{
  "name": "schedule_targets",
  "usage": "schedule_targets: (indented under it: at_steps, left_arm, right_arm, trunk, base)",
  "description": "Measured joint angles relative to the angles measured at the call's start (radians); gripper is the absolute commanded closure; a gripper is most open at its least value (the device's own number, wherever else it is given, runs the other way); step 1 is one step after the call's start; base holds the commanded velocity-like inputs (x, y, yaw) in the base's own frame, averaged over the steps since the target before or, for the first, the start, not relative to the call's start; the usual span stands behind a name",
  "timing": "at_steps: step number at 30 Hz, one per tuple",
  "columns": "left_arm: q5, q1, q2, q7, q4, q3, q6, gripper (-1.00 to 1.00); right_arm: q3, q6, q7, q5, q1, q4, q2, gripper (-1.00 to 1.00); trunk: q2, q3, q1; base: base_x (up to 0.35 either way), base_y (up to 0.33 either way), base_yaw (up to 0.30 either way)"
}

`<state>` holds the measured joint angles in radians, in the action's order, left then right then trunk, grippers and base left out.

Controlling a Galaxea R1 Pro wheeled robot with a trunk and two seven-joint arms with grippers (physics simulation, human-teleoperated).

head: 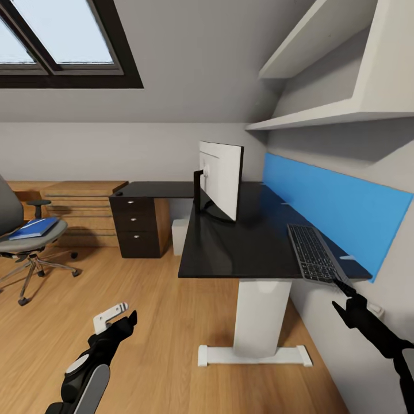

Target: In the bedroom, organize the workspace by keeping the computer under the desk, ensuring the monitor is on the desk, placing the keyboard on the desk next to the monitor, placing the mouse on the desk next to the keyboard, moving the folder from the swivel chair onto the desk next to the mouse, stacking the notebook on top of the folder with the pen on top of the notebook, and positioning the swivel chair next to the desk.

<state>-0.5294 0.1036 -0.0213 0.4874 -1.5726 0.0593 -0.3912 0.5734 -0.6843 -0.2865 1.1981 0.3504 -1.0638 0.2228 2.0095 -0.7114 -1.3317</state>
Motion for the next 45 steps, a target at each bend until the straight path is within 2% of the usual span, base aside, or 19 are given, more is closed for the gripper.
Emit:
schedule_targets:
  at_steps: [4,7,11,31,34,45]
  left_arm:
    - [0.001,0.000,-0.001,-0.001,0.000,0.006,0.000,-1.00]
    - [0.001,0.000,-0.001,0.000,0.000,0.007,0.000,-1.00]
    - [0.000,0.000,-0.001,0.000,0.000,0.007,0.000,-1.00]
    - [-0.003,0.000,-0.001,0.000,0.000,0.007,0.000,-1.00]
    - [-0.003,0.000,0.000,0.000,0.000,0.007,0.000,-1.00]
    - [-0.002,0.000,0.001,0.000,0.000,0.007,0.000,-1.00]
  right_arm:
    - [0.039,0.001,0.002,0.000,0.000,0.010,0.000,-1.00]
    - [0.079,0.002,0.003,0.000,0.000,0.057,0.000,-1.00]
    - [0.095,0.002,0.003,0.001,0.000,0.081,0.001,-1.00]
    - [0.099,0.002,0.004,0.000,0.000,0.089,0.000,-1.00]
    - [0.097,0.002,0.004,0.001,0.000,0.090,0.000,-1.00]
    - [0.096,0.002,0.003,0.000,0.000,0.091,0.000,-1.00]
  trunk:
    - [0.000,0.000,0.000]
    - [0.000,0.000,0.000]
    - [0.000,0.000,0.000]
    - [0.000,0.000,0.000]
    - [-0.021,0.009,0.011]
    - [-0.035,0.016,0.019]
  base:
    - [0.166,-0.094,0.000]
    - [0.081,-0.054,0.000]
    - [0.024,-0.016,0.000]
    - [0.053,-0.001,0.000]
    - [0.000,0.000,0.000]
    - [0.000,0.000,0.000]
